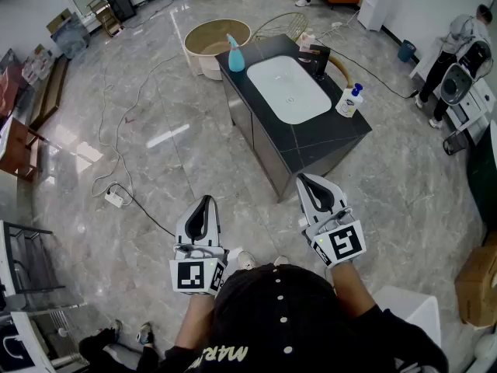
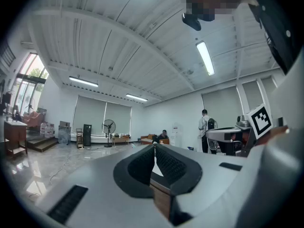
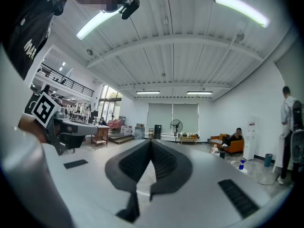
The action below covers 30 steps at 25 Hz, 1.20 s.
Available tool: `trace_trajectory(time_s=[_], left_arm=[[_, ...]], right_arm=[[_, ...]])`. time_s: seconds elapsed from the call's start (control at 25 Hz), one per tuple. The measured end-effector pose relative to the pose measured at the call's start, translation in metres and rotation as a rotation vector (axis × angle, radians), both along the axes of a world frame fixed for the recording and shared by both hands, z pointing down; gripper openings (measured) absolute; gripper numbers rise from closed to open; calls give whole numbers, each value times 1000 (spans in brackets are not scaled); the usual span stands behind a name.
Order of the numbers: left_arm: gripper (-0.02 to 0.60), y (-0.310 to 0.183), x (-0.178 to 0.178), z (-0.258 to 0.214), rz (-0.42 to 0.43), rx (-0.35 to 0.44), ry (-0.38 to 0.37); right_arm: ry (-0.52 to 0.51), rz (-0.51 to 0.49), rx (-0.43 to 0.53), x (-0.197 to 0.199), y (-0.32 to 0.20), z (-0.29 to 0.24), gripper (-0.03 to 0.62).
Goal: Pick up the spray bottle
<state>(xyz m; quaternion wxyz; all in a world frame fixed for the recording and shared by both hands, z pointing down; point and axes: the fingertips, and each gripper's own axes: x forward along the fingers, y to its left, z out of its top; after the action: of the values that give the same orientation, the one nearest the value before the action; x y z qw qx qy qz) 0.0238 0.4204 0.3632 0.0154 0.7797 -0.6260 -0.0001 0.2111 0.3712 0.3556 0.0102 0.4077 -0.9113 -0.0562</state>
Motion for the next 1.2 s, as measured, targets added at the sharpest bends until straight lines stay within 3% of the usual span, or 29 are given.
trace_trajectory(time_s=[0.64, 0.92, 1.2], left_arm=[[20, 0, -5, -2, 21, -3, 16], [20, 5, -38, 7, 37, -22, 4], [20, -13, -71, 18, 16, -40, 12]], right_arm=[[4, 30, -11, -6, 0, 2, -6], [-75, 120, -63, -16, -9, 11, -6], [-22, 96, -72, -50, -29, 26, -6]])
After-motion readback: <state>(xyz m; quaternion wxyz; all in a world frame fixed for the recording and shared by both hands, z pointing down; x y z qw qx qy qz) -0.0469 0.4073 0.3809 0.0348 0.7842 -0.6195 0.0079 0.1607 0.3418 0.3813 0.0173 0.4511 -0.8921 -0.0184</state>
